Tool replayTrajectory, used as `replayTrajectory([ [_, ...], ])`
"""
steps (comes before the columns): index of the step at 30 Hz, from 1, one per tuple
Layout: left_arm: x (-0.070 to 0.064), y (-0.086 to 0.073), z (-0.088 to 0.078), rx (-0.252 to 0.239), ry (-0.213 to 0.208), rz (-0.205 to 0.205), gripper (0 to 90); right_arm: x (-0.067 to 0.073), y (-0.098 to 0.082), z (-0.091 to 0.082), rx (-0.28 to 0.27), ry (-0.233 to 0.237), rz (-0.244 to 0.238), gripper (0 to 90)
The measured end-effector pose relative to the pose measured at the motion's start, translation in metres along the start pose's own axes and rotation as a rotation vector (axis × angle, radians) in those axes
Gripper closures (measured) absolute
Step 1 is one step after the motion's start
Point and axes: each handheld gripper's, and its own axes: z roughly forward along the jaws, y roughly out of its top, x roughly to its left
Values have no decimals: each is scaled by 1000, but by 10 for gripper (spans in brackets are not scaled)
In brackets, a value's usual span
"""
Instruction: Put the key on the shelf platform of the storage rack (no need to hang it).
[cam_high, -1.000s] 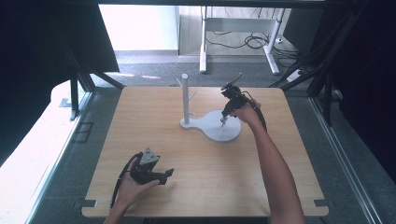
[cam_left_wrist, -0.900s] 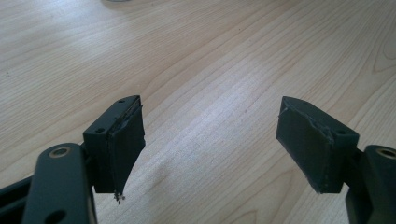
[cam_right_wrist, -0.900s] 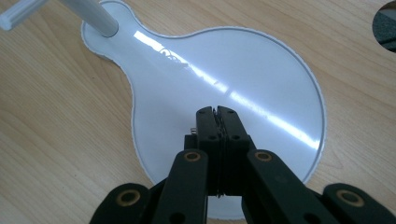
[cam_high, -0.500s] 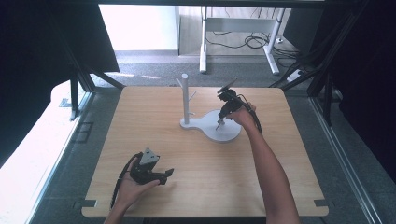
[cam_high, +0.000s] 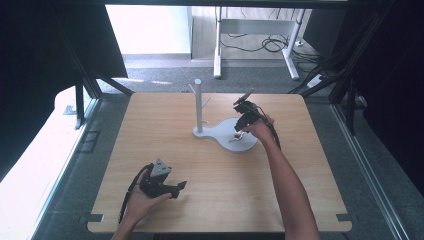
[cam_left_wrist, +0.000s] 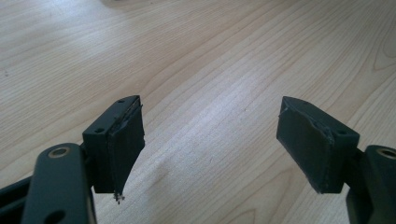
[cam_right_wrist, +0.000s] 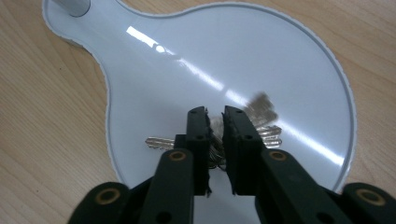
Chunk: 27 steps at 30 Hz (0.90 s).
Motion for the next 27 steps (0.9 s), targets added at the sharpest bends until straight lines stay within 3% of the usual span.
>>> replayTrajectory([
  [6,2,0,-1,-2,-3,-5,235,1,-4,-7,-21,-18,-22,681],
  [16,0,2,-2,-6,8,-9,235,-1,-21,-25,-94,5,-32,512],
  [23,1,3,-3,-11,12,-9,235,3,-39,-39,-139,22,-55,490],
  [27,1,3,-4,-15,16,-8,235,8,-58,-53,-178,13,-86,481],
])
